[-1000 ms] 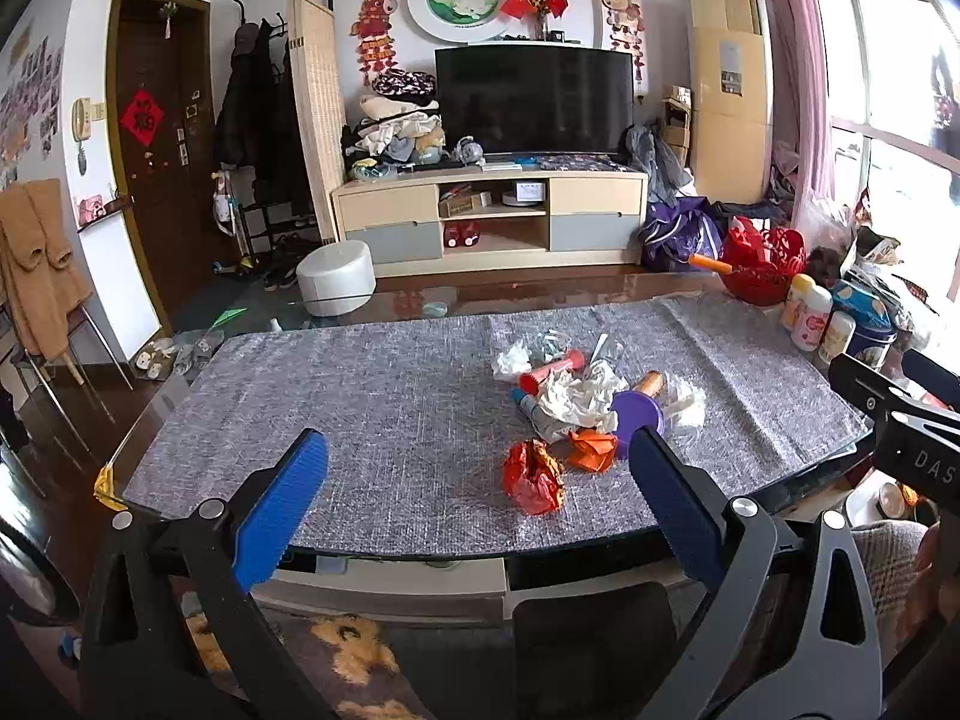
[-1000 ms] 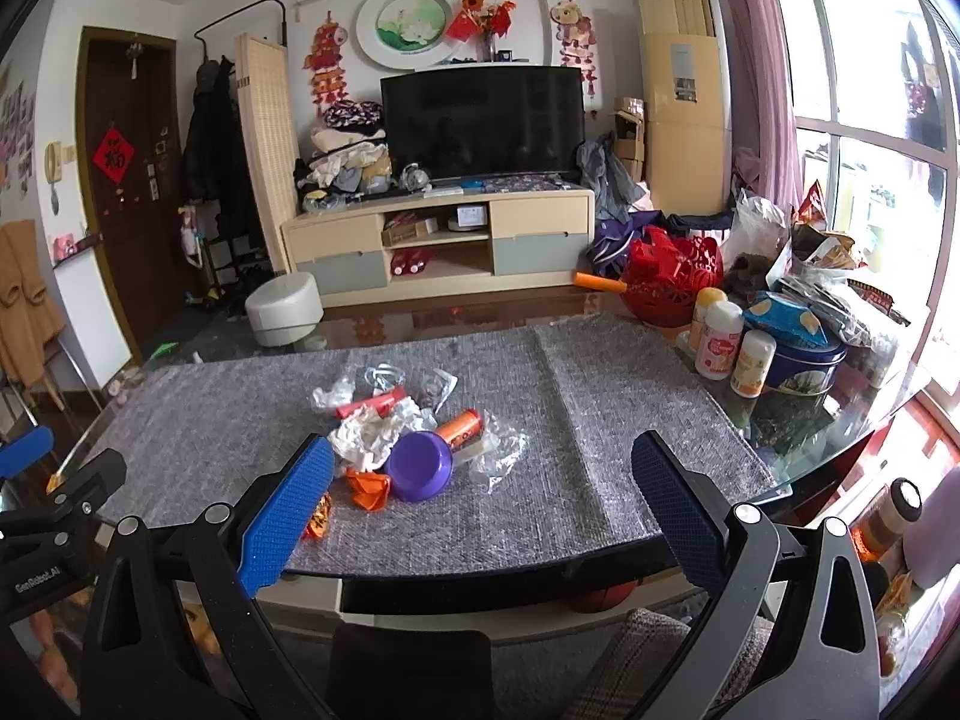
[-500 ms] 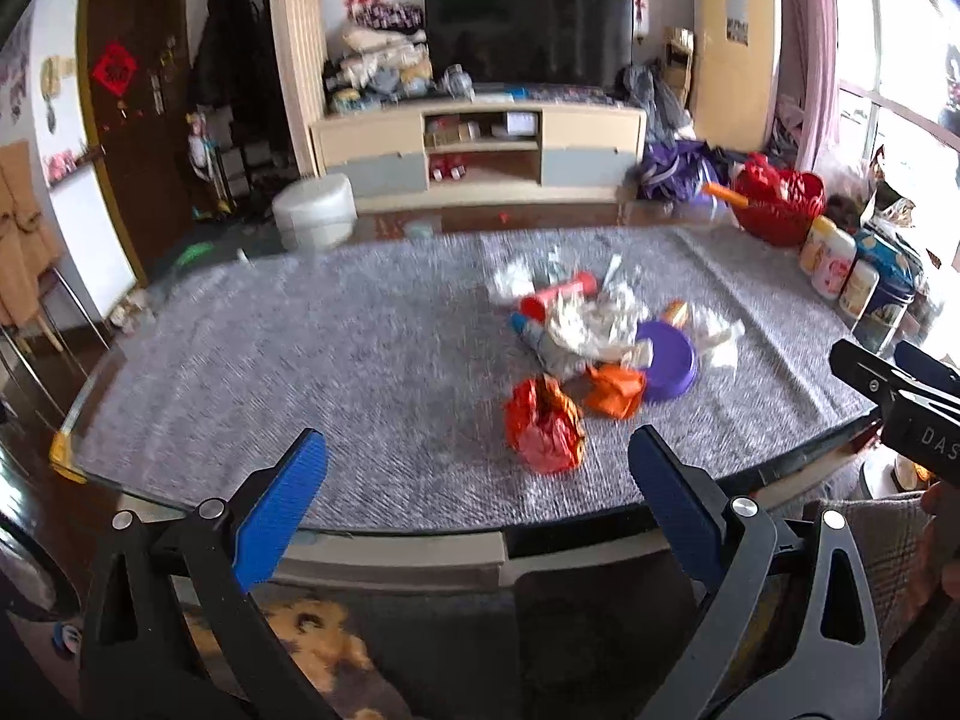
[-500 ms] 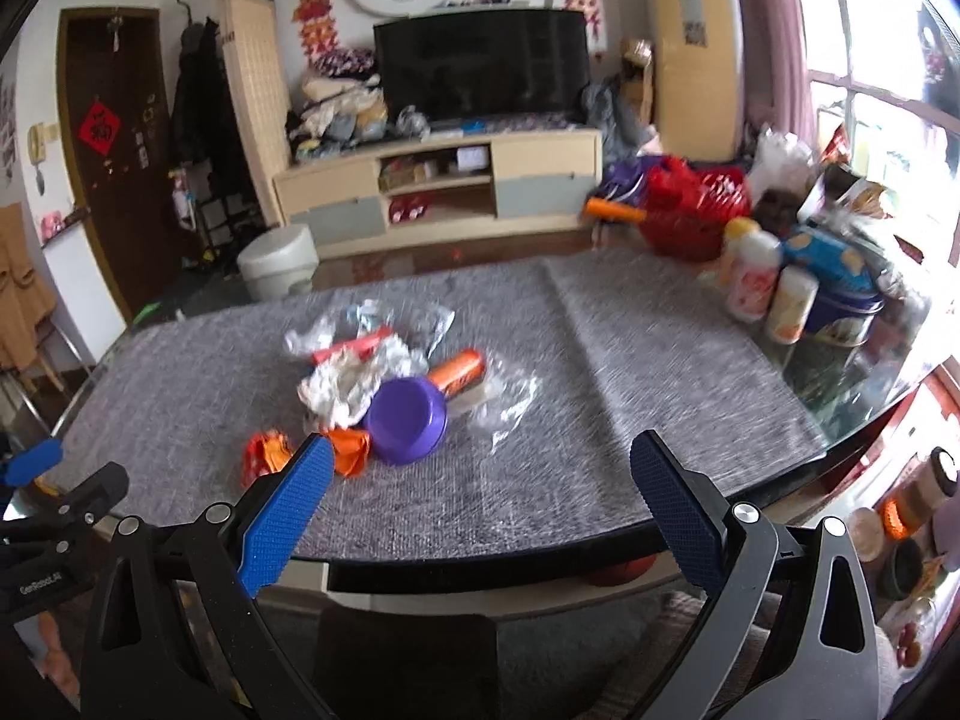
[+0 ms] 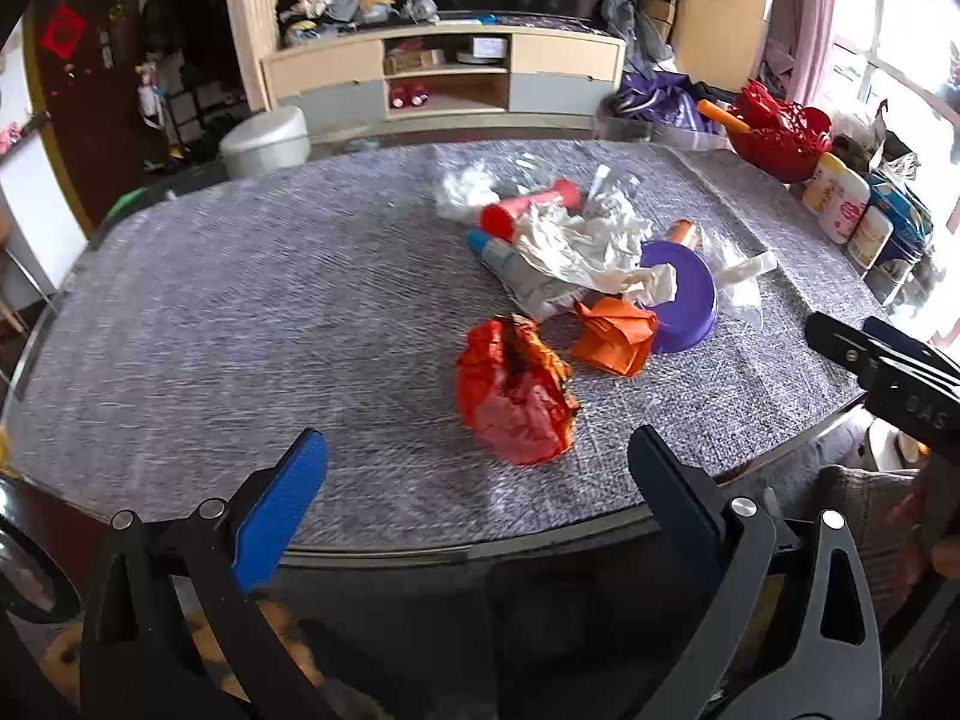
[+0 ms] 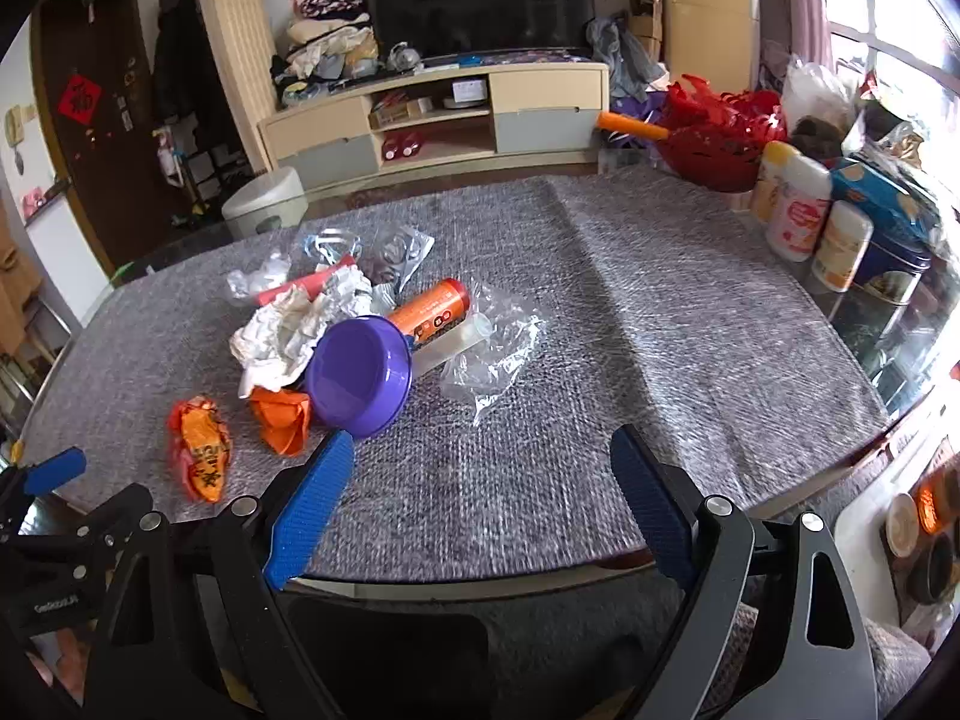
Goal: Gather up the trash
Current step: 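Grasp the red-orange wrapper with the left tool while the right tool grasps the clear bag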
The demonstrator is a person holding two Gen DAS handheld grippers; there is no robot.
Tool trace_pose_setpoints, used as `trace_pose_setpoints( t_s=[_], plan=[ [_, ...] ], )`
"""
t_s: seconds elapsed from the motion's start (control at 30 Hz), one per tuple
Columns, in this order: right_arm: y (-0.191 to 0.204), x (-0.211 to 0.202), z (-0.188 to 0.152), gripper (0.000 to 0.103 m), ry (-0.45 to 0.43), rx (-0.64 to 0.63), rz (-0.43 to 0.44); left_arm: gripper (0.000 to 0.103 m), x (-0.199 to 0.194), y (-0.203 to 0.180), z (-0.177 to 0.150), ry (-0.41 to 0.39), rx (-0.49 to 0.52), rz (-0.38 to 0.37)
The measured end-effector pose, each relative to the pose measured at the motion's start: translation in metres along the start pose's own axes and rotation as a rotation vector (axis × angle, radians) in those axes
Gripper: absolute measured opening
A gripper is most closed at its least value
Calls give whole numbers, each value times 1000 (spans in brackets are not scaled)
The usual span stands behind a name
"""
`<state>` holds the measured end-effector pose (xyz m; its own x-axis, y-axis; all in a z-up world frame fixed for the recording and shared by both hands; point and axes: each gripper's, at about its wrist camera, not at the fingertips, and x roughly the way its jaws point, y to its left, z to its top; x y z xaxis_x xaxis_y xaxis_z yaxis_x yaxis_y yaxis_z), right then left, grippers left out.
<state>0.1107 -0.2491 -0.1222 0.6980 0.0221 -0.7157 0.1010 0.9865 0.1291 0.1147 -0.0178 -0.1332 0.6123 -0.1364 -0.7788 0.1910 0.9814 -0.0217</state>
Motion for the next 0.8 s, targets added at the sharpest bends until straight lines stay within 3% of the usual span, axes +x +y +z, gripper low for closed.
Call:
trace_pose_setpoints(
  t_s=[0.13,0.3,0.37,0.53,0.8],
  plan=[
    [4,16,1,78,19,-21,6,79,15,7,1,28,-31,-23],
    [-3,36,2,52,54,-2,23,76,25,9,7,45,-53,-53],
    [-7,41,1,48,59,7,21,74,30,7,10,49,-49,-65],
    [-11,53,3,48,71,20,24,62,47,-3,15,80,-38,-81],
    [-9,73,11,48,74,26,38,53,65,-4,19,99,-45,-97]
  ],
)
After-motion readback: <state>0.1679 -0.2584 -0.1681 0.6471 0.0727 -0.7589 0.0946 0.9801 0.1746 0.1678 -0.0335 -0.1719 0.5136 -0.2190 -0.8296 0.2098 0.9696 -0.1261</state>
